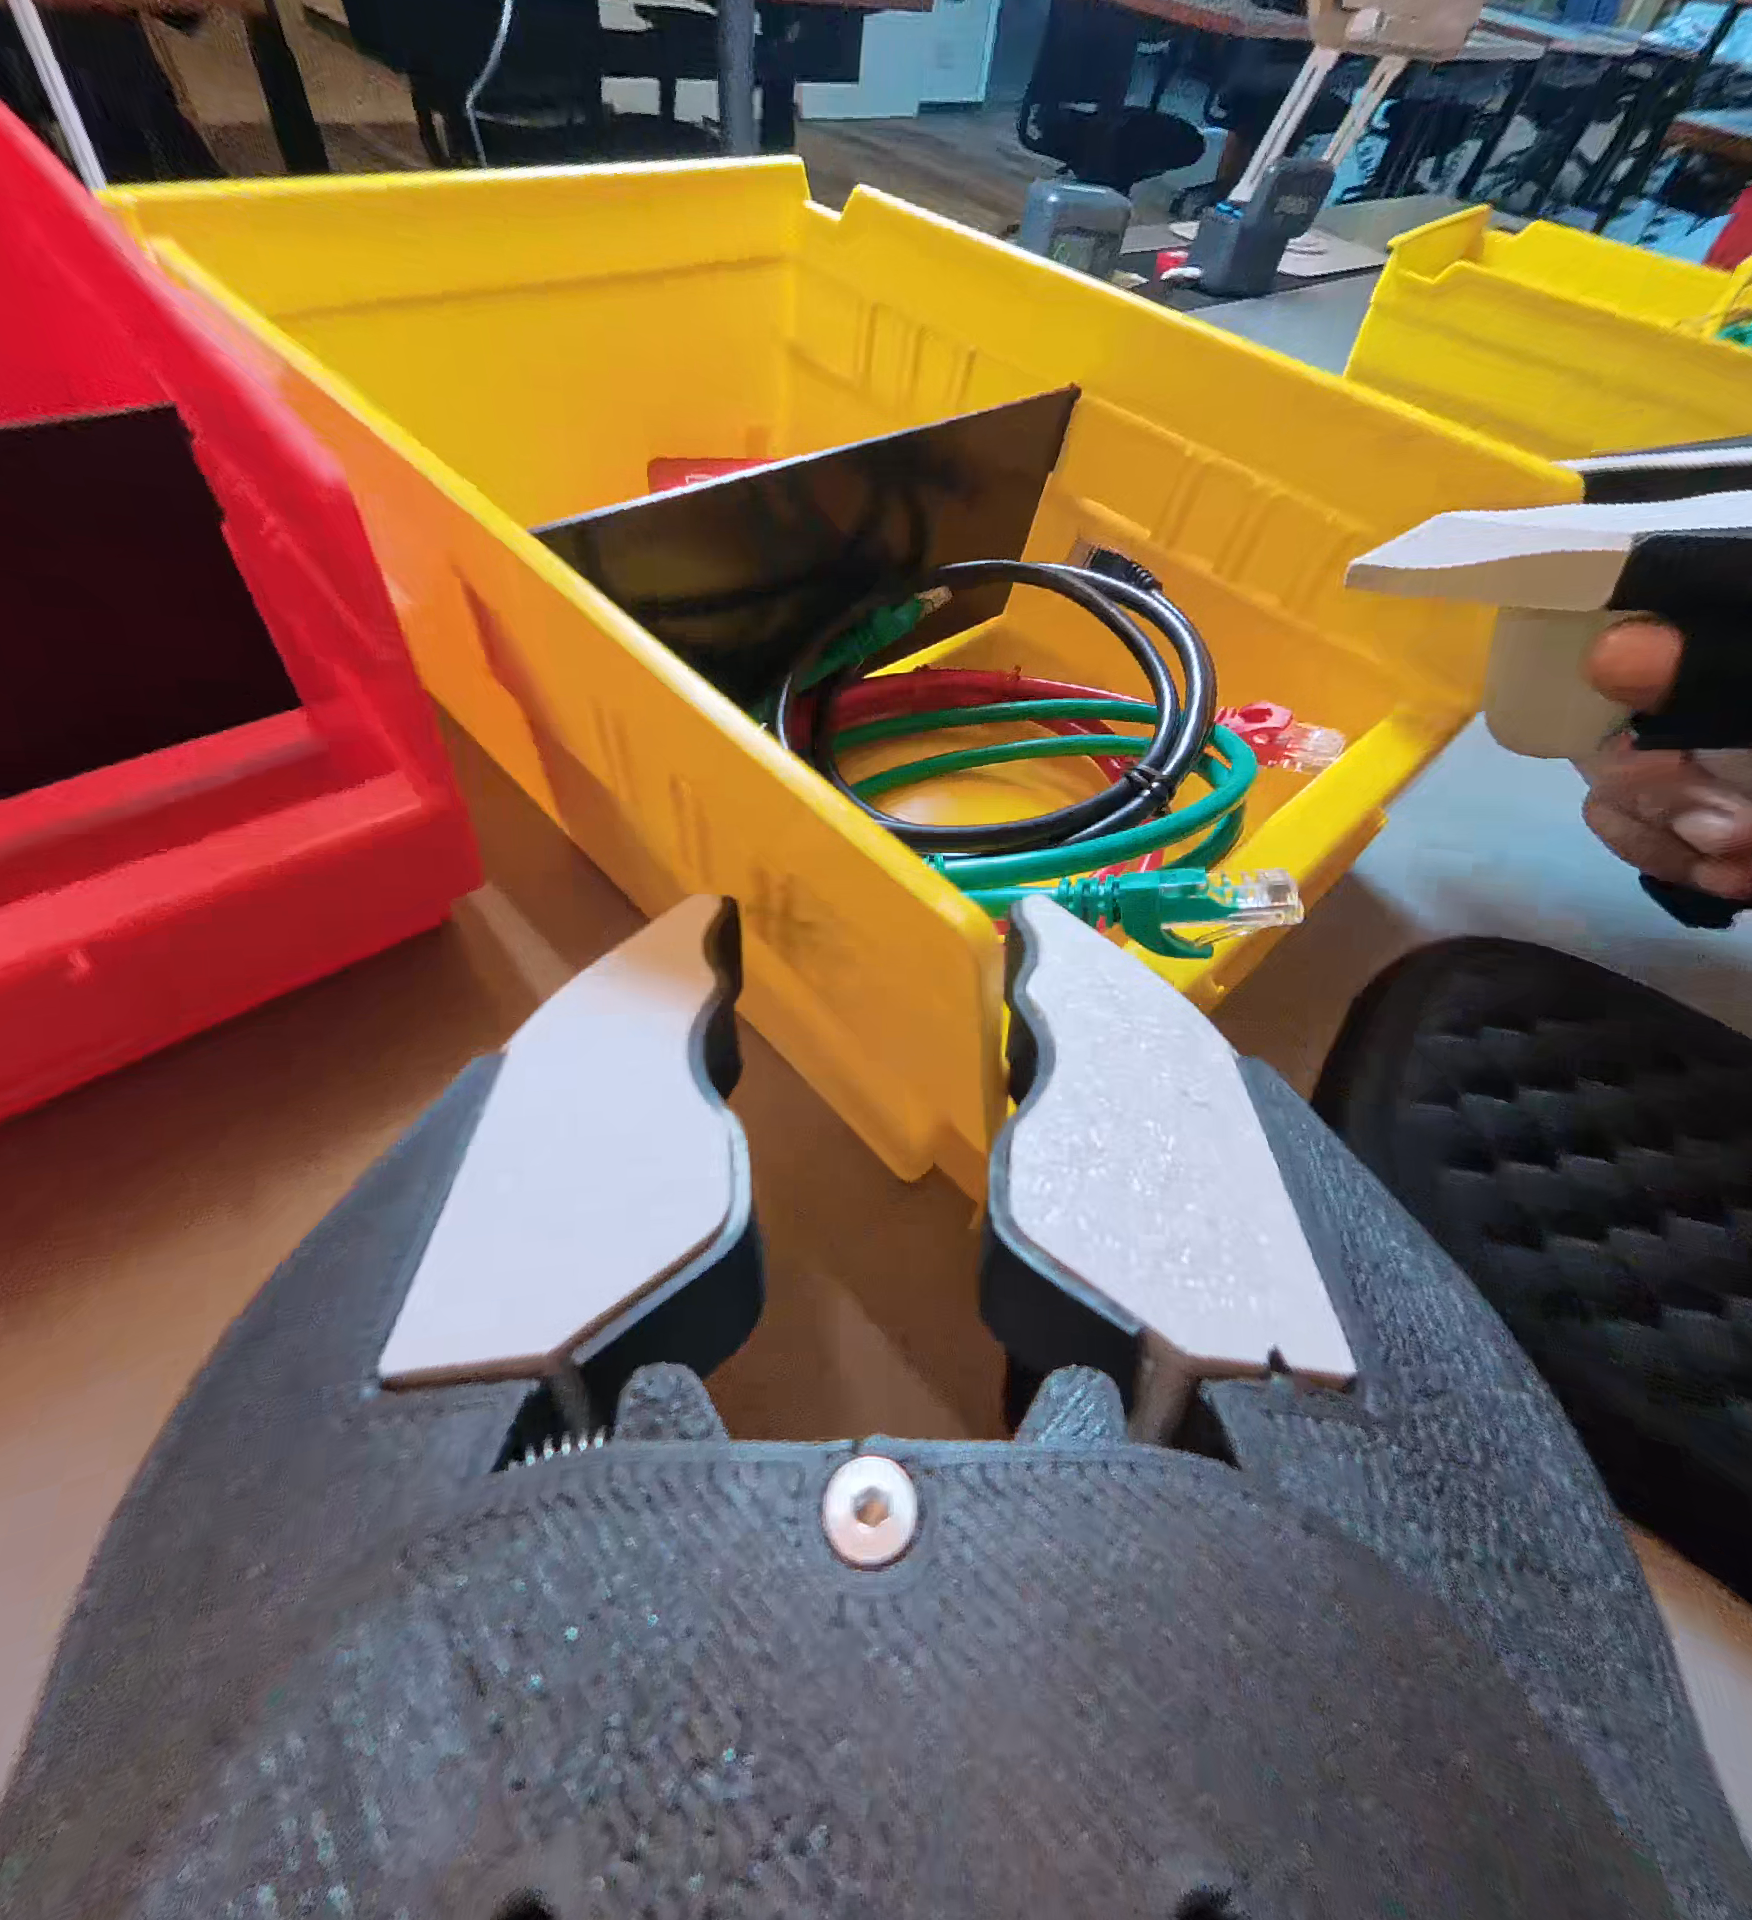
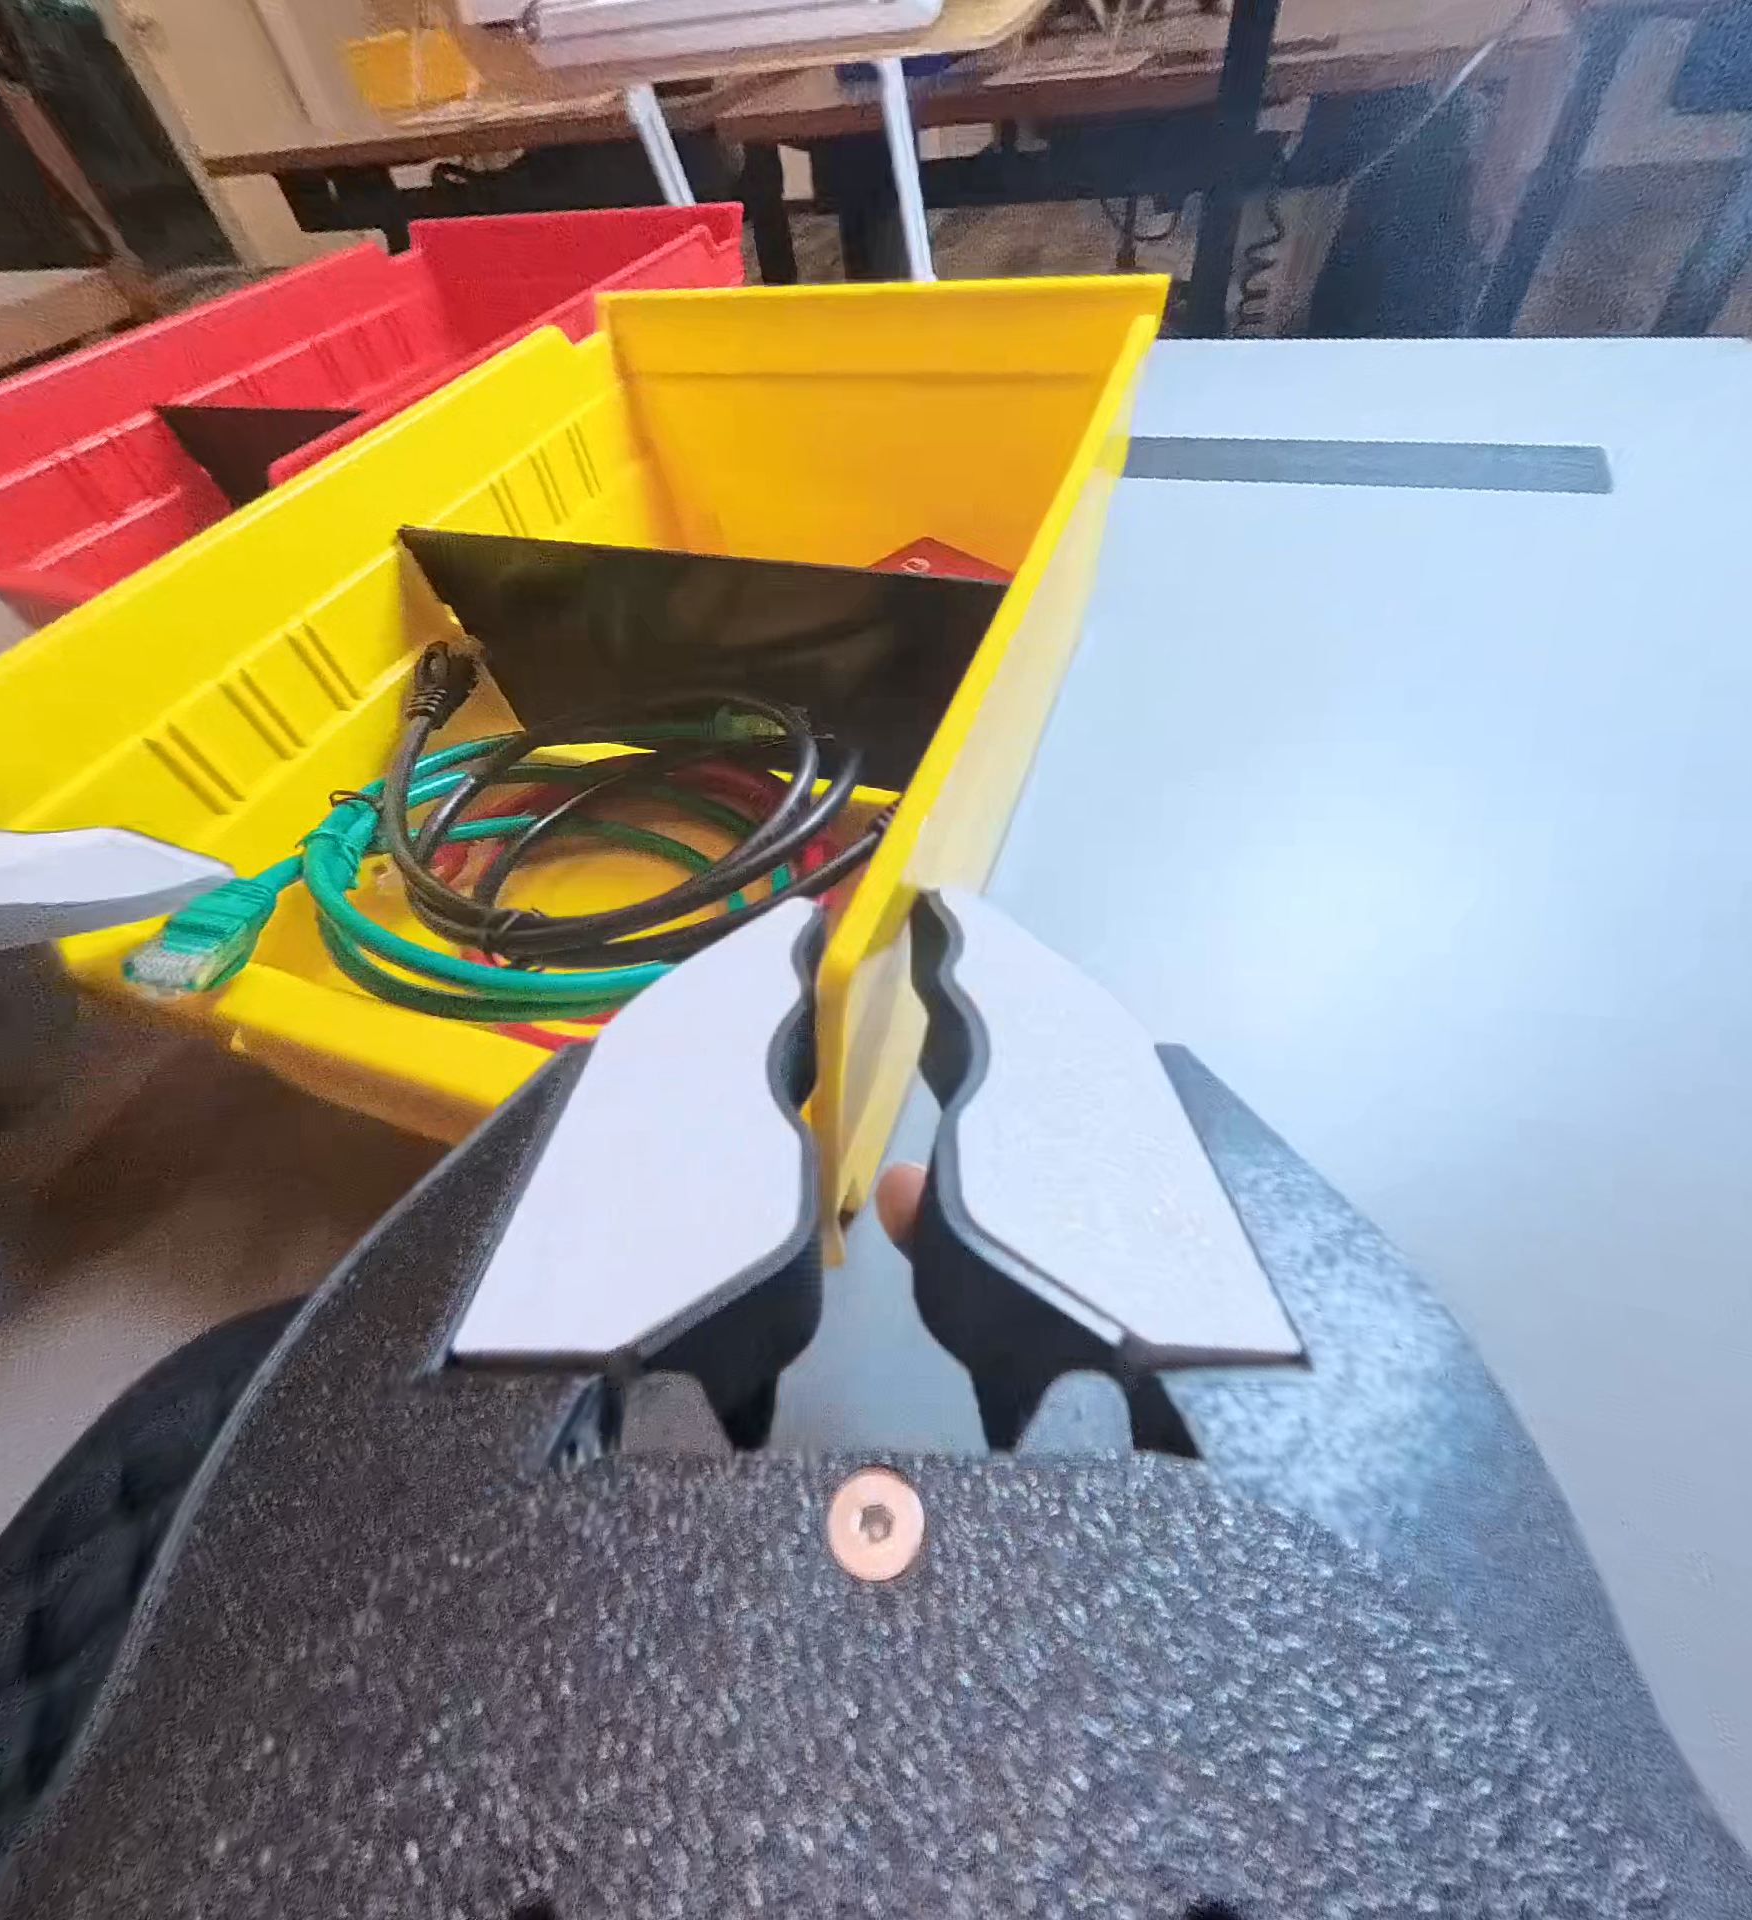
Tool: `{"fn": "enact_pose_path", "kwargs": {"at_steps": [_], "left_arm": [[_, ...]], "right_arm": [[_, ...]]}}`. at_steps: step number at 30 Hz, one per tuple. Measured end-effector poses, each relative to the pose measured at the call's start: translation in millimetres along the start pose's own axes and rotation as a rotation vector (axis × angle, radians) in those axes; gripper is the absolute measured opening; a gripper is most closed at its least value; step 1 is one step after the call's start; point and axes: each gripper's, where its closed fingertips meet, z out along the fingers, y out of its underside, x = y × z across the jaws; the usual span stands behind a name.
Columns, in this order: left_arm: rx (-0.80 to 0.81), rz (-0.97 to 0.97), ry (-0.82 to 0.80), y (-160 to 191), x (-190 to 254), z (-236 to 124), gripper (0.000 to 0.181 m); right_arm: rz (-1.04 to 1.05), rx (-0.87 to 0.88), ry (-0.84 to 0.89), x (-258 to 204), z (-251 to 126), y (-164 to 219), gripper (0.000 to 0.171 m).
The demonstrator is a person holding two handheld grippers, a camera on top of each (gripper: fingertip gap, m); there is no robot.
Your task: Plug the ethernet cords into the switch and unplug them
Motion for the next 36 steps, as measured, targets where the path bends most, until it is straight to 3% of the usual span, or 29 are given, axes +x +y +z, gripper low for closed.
{"fn": "enact_pose_path", "kwargs": {"at_steps": [4, 8, 13, 17, 21, 25, 28, 32, 36], "left_arm": [[-0.018, 0.077, -0.050, -9, -6, -2, 0.037], [0.094, 0.117, -0.044, -45, -4, -32, 0.030], [0.218, 0.215, -0.155, -105, -23, -104, 0.025], [0.253, 0.221, -0.341, -128, -79, -182, 0.022], [0.254, 0.170, -0.530, -125, -150, -264, 0.018], [0.201, 0.118, -0.679, -97, -216, -322, 0.016], [0.167, 0.110, -0.757, -66, -255, -347, 0.015], [0.248, 0.021, -0.745, -28, -298, -358, 0.012], [0.238, -0.012, -0.719, 9, -319, -337, 0.011]], "right_arm": [[-0.225, -0.027, 0.222, 1, -5, -4, 0.010], [-0.231, 0.079, 0.229, -26, -36, -36, 0.011], [-0.306, 0.241, 0.140, -88, -59, -116, 0.013], [-0.342, 0.304, -0.017, -165, -26, -163, 0.013], [-0.331, 0.292, -0.221, -258, 30, -180, 0.015], [-0.334, 0.241, -0.361, -336, 91, -168, 0.016], [-0.342, 0.201, -0.438, -378, 136, -138, 0.016], [-0.353, 0.165, -0.483, -412, 176, -87, 0.018], [-0.363, 0.121, -0.436, -408, 200, -48, 0.019]]}}
